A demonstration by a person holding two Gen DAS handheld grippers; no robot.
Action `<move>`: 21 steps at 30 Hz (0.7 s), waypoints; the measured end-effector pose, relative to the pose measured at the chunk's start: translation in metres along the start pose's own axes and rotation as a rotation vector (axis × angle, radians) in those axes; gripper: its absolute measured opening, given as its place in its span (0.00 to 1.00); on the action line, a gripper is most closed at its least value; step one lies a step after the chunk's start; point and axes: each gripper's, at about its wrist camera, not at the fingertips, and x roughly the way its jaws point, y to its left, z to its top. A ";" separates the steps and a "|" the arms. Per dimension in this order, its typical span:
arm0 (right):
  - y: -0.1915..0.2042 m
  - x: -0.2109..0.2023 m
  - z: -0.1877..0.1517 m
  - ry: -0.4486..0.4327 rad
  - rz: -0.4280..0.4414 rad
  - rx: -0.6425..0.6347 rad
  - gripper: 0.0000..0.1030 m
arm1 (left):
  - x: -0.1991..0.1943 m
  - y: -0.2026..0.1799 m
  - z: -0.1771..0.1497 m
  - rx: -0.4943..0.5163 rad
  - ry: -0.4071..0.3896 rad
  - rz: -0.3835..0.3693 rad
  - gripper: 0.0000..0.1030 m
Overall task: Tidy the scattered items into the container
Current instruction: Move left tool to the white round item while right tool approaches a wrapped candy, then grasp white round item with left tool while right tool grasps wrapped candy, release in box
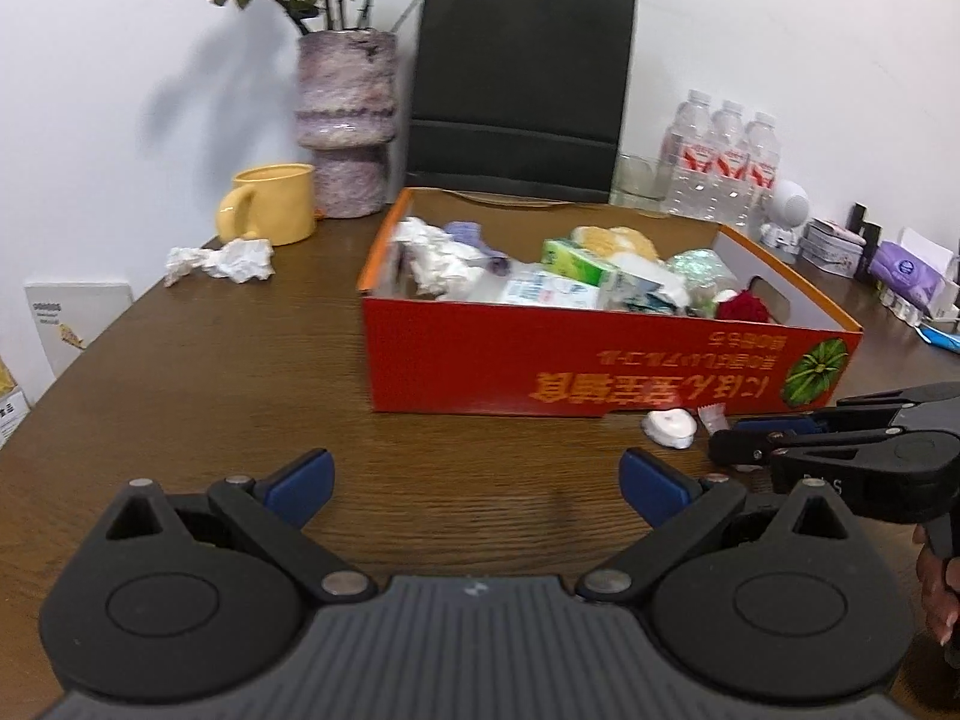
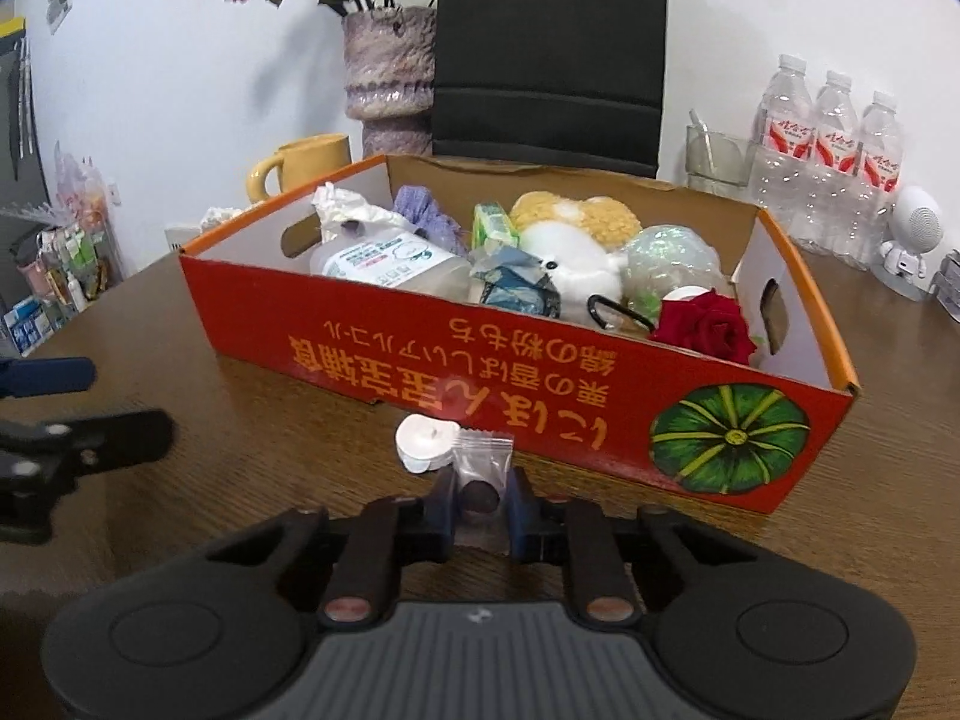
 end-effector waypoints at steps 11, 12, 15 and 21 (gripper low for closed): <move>-0.037 -0.025 -0.013 -0.024 -0.033 0.038 0.06 | 0.046 -0.077 0.017 0.093 0.043 -0.040 0.85; -0.041 -0.026 -0.013 -0.026 -0.033 0.042 0.06 | 0.052 -0.080 0.018 0.087 0.055 -0.033 0.80; -0.050 -0.026 -0.015 -0.024 -0.036 0.043 0.07 | 0.068 -0.087 0.018 0.067 0.099 -0.018 0.66; -0.058 -0.028 -0.016 -0.026 0.020 0.073 0.25 | 0.077 -0.095 0.016 0.091 0.111 -0.001 0.30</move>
